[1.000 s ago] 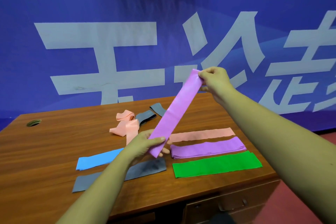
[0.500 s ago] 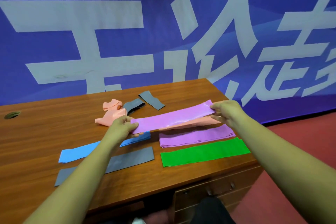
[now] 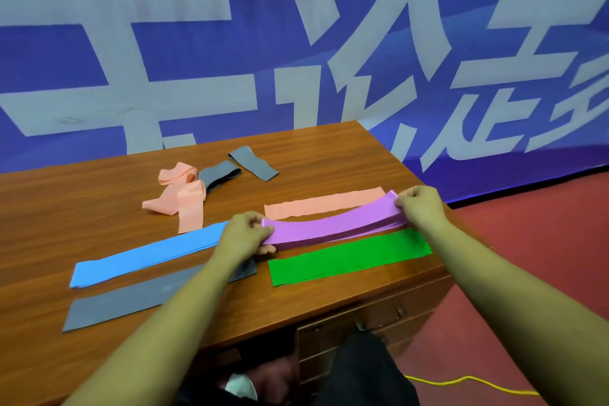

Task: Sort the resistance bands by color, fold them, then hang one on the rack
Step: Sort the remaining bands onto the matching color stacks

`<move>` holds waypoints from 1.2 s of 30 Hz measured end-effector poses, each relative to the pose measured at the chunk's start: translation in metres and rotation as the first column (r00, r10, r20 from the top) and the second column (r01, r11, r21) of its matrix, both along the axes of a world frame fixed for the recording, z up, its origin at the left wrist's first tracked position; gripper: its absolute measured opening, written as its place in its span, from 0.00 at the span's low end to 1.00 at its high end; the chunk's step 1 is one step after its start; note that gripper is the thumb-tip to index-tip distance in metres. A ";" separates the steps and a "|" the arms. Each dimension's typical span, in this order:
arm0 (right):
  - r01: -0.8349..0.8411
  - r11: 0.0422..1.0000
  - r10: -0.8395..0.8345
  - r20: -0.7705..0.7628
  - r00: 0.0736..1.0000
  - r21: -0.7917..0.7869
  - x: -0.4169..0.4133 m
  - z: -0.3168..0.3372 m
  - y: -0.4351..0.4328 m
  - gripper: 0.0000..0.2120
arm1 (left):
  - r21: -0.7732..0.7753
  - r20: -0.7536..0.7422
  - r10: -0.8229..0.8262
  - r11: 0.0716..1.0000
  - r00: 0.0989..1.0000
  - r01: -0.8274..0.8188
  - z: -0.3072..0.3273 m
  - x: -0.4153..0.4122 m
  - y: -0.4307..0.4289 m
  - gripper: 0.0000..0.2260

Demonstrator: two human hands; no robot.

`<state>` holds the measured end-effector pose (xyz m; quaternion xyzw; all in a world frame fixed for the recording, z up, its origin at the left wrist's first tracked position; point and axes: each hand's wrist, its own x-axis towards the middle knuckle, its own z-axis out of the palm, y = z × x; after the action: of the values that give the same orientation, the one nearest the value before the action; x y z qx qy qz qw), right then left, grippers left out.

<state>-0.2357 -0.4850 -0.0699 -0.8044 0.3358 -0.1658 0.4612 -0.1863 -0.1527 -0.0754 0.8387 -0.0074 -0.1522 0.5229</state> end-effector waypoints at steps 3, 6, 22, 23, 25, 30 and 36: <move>-0.008 0.999 0.007 -0.020 1.000 -0.054 0.000 -0.004 -0.010 0.05 | 0.076 0.017 -0.022 0.997 1.000 0.020 -0.006 0.006 -0.011 0.06; -0.027 0.996 0.024 -0.043 0.999 -0.089 -0.001 -0.009 -0.014 0.04 | 0.118 0.019 -0.034 0.992 0.999 0.031 -0.011 0.009 -0.015 0.09; -0.122 0.959 0.100 -0.096 0.990 -0.257 0.002 -0.033 -0.009 0.03 | 0.415 0.312 -0.162 0.910 0.936 0.019 -0.025 0.007 -0.013 0.06; -0.129 0.953 0.105 -0.100 0.989 -0.276 0.001 -0.036 -0.010 0.03 | 0.449 0.321 -0.183 0.893 0.929 0.021 -0.028 0.008 -0.012 0.07; -0.144 0.938 0.119 -0.098 0.988 -0.315 -0.001 -0.043 -0.010 0.03 | 0.503 0.355 -0.216 0.864 0.910 0.009 -0.032 0.009 -0.010 0.11; -0.203 0.827 0.129 -0.174 0.976 -0.525 -0.004 -0.045 -0.007 0.06 | 0.599 0.388 -0.329 0.800 0.861 0.035 -0.035 0.008 -0.011 0.08; -0.253 0.747 0.226 -0.124 0.966 -0.615 0.012 -0.014 0.032 0.13 | 0.565 0.422 -0.315 0.825 0.850 0.026 -0.015 0.027 0.016 0.06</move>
<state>-0.2232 -0.4526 -0.0843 -0.9511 0.1653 -0.1907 0.1783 -0.1598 -0.1368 -0.0906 0.9570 -0.1764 0.0255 0.2290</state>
